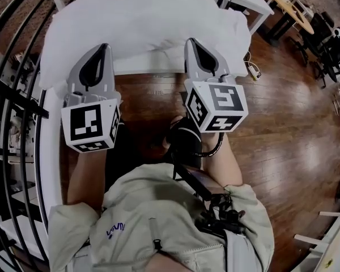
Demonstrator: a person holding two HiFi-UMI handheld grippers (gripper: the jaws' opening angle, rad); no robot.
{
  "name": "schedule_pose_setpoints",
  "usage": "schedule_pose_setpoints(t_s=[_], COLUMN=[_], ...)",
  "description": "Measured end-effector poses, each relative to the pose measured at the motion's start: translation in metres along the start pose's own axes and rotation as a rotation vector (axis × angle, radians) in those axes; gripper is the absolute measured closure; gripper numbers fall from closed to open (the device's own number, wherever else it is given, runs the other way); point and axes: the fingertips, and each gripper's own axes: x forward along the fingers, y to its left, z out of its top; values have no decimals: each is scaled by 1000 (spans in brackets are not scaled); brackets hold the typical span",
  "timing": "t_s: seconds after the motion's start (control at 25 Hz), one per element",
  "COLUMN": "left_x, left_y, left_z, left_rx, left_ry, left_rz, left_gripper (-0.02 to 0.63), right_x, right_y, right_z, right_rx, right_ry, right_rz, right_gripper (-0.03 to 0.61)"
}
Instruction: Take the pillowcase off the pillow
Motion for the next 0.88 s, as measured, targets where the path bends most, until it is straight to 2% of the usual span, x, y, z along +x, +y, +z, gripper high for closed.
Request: schedule_pose_setpoints(t_s=[0.88], left_x=[-3], left_y=[-7], left_z=[-11], left_rx=[-21], left_ry=[24], left_rz=[-11], left_gripper=[609], right_x=[-8], right_y=[6], right_z=[-2], right_rx=[-3], right_ry=[2], right_rz=[13], right_gripper=[578])
